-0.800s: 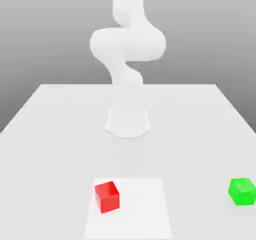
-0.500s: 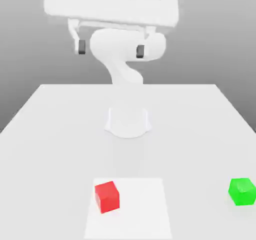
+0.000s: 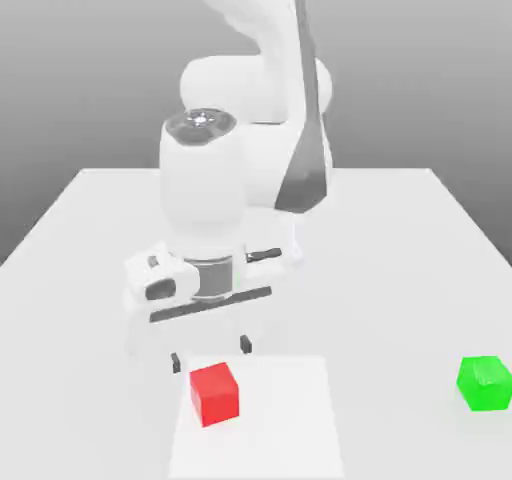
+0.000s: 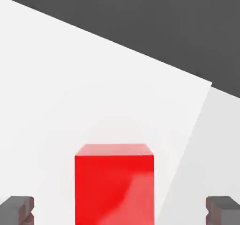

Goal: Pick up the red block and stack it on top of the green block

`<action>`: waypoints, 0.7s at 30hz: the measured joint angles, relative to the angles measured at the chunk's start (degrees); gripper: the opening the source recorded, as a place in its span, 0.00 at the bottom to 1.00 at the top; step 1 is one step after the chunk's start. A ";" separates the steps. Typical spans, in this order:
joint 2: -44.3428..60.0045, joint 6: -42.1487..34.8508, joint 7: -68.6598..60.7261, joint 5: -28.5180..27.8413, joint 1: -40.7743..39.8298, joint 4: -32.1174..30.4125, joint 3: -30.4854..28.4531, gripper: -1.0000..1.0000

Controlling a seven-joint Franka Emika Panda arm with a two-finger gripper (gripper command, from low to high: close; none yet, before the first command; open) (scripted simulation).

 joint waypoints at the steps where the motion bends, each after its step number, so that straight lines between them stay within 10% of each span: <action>1: 2.08 1.75 -0.57 0.70 -0.47 0.27 0.63 0.50; 2: 4.15 3.51 -1.06 1.30 -0.98 0.56 1.27 0.50; 3: 5.60 4.74 -1.35 1.66 -1.37 0.77 1.75 0.00; 21: -5.51 -8.83 12.21 -3.67 9.69 3.06 5.29 0.00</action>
